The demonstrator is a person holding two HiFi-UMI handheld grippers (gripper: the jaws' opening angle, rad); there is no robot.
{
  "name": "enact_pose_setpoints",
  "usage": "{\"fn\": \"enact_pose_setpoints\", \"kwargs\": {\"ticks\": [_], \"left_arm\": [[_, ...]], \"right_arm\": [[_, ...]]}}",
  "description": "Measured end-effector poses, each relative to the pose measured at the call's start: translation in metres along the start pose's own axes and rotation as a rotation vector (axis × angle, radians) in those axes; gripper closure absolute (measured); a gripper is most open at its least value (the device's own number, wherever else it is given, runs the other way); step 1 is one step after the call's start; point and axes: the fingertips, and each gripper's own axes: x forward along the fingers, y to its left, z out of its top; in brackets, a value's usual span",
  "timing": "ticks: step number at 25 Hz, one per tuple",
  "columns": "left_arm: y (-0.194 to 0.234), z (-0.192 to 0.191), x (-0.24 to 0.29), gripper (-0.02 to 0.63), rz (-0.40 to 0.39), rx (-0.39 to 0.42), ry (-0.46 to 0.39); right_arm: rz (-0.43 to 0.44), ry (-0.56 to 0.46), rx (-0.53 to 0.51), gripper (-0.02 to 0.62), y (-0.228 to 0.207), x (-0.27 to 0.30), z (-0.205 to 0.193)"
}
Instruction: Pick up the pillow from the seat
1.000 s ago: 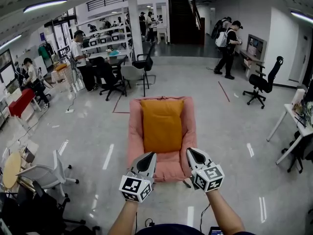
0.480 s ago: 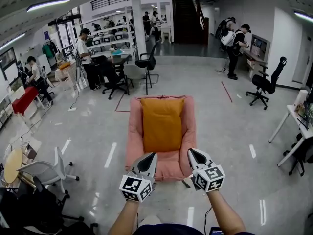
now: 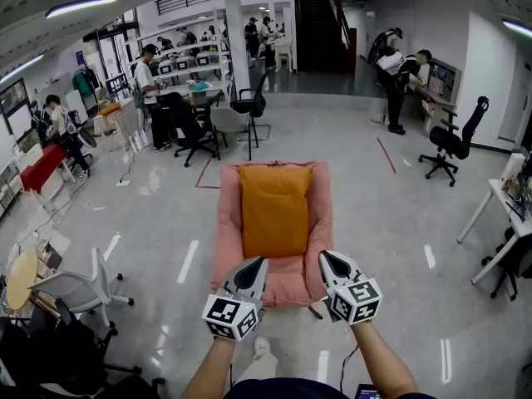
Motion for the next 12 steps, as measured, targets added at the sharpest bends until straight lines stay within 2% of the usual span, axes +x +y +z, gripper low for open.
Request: {"fn": "enact_pose_setpoints", "kwargs": {"ticks": [12], "left_arm": [[0.035,-0.004,0.031,0.603,0.004,-0.007,0.005]], "right_arm": [[0.01,0.004,-0.001,0.578,-0.015,0.042,0.0]]}}
